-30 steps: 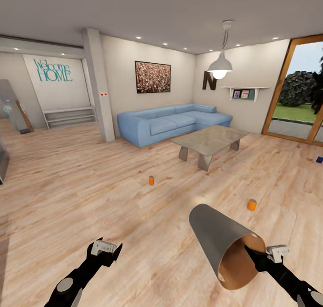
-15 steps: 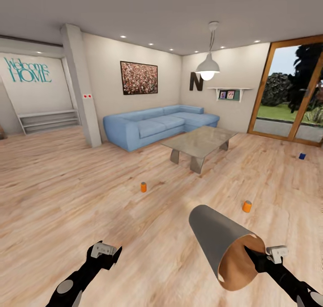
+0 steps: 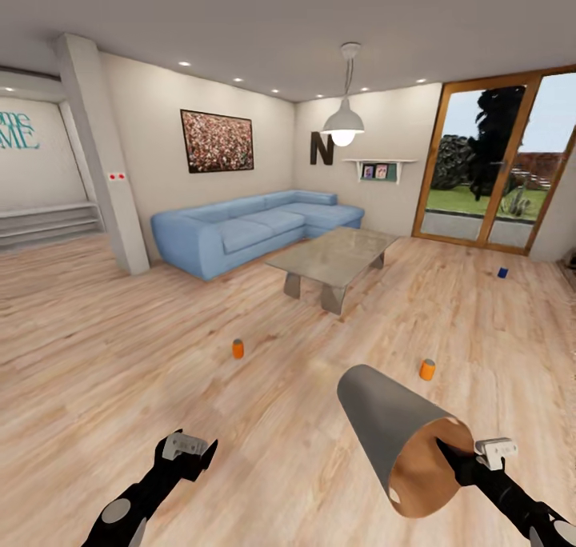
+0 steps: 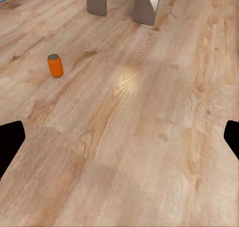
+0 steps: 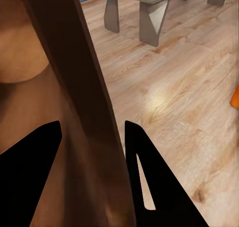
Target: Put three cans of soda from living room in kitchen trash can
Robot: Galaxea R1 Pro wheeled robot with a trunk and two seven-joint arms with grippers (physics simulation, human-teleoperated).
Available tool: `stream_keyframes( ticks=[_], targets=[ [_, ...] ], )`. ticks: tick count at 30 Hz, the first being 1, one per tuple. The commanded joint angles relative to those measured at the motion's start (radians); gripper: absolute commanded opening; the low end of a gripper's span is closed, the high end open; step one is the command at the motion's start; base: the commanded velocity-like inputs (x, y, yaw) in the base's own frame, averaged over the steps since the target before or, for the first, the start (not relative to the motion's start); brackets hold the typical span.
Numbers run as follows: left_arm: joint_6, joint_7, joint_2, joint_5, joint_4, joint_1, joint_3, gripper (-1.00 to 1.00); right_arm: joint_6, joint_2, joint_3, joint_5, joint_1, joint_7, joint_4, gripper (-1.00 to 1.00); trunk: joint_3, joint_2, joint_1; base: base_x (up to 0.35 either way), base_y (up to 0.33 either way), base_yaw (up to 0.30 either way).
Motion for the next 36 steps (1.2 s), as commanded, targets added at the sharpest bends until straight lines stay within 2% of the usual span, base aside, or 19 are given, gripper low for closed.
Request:
stream_keyframes(
  ticks=[1, 14, 36],
  targets=[
    [0.0, 0.0, 0.0, 0.0, 0.0, 0.0, 0.0, 1.0, 0.0, 0.0, -0.001, -0.008, -0.001, 0.003, -0.001, -1.0, 0.001, 0.0, 0.0, 0.283, 0.215, -0.209],
    [0.0, 0.0, 0.0, 0.0, 0.001, 0.0, 0.0, 1.0, 0.0, 0.001, 0.0, -0.007, -0.001, 0.003, 0.0, -1.0, 0.007, 0.0, 0.0, 0.283, 0.216, -0.172],
    [0.001, -0.001, 0.0, 0.0, 0.002, 0.0, 0.0, 1.0, 0.0, 0.001, 0.005, -0.006, -0.001, 0.003, 0.018, -1.0, 0.012, 0.0, 0.0, 0.281, 0.217, -0.045]
  ],
)
